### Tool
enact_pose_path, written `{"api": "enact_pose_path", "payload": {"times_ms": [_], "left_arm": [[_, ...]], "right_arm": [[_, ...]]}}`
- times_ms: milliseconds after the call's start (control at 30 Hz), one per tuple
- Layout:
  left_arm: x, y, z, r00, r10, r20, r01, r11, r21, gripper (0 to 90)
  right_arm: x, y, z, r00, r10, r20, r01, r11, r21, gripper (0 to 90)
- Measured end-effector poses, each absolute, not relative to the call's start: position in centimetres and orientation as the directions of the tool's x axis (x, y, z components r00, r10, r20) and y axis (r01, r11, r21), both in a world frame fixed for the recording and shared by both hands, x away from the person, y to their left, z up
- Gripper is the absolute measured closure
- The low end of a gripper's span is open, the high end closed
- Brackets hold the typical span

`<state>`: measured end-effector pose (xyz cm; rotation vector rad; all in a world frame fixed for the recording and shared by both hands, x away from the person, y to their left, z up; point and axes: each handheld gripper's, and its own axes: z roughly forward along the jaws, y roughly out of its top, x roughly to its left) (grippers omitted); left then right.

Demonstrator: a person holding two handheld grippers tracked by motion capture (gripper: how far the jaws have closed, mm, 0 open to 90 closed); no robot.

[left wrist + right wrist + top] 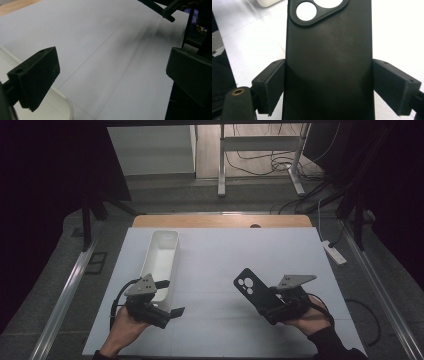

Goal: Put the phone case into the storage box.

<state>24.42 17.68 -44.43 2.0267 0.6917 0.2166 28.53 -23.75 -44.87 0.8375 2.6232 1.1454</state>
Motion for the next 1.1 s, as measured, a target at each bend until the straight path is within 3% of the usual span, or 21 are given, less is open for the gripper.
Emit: {"api": "enact_pose_path", "payload": {"times_ms": [1100], "left_arm": [[28.0, 13.1, -43.9, 0.878, 0.469, -0.095, 0.311, -0.409, 0.858, 0.0]], "right_arm": [[28.2, -22.8, -44.2, -0.873, 0.481, 0.076, 0.369, 0.55, 0.749, 15.3]]}}
